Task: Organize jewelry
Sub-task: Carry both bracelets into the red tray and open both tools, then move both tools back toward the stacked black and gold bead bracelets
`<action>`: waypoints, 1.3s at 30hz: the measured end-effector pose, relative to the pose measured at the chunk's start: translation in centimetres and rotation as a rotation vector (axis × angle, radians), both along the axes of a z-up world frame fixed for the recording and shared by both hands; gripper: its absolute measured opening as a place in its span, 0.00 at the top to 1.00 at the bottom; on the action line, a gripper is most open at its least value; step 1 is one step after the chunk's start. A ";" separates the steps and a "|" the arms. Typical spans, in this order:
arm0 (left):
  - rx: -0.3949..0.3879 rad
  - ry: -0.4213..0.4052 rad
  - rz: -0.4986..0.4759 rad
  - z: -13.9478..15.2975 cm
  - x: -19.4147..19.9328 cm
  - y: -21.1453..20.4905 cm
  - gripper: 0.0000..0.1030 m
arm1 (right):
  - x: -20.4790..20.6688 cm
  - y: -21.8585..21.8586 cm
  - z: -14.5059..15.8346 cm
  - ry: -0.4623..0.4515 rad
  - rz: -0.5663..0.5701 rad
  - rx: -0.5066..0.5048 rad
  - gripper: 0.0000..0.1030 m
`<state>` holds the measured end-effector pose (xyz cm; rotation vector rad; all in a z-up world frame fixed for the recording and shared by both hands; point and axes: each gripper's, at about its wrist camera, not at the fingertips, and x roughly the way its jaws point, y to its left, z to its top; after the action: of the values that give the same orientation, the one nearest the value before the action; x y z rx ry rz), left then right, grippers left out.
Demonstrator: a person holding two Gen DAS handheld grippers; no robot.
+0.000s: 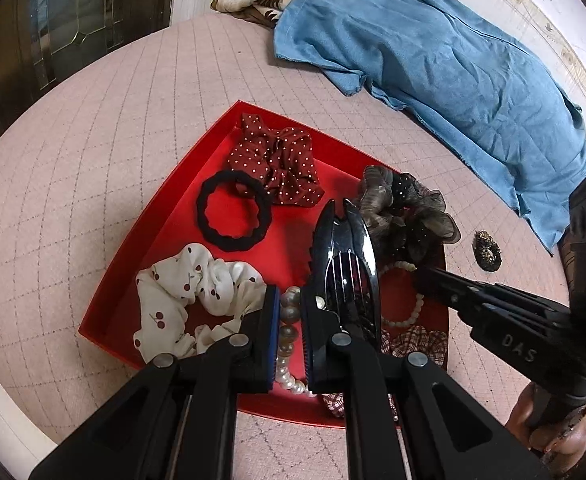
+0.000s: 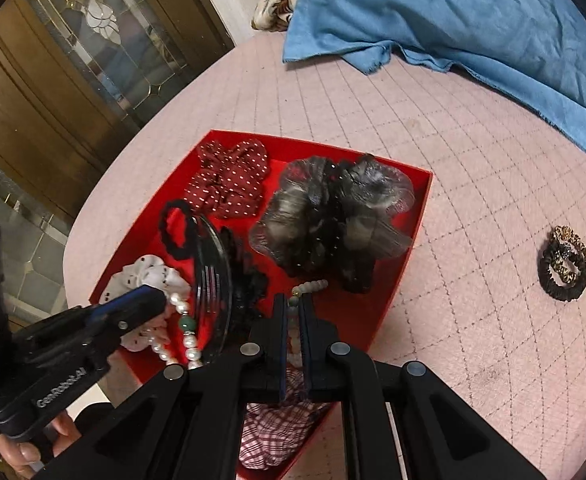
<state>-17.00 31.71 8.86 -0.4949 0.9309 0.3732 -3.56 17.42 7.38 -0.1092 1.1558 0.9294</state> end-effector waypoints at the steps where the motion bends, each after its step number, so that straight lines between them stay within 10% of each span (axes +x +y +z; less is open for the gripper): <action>1: 0.002 -0.001 0.001 0.0 0.0 0.0 0.91 | 0.1 0.0 -0.1 0.001 -0.001 -0.003 0.93; 7: 0.004 -0.023 0.011 1.1 -0.5 -0.4 0.85 | 0.1 -0.5 -0.1 0.005 -0.010 0.008 0.92; 11: 0.028 -0.042 0.021 2.4 -1.2 -1.0 0.63 | -0.1 -1.2 0.5 0.003 -0.023 0.028 0.62; 39: 0.437 -0.011 -0.012 8.1 -4.2 -11.4 0.39 | -4.0 -13.0 3.4 -0.036 -0.149 0.078 0.50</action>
<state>-21.23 20.30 16.93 -0.0910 0.8107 0.5462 -7.54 4.40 10.75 0.0229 1.0778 0.8354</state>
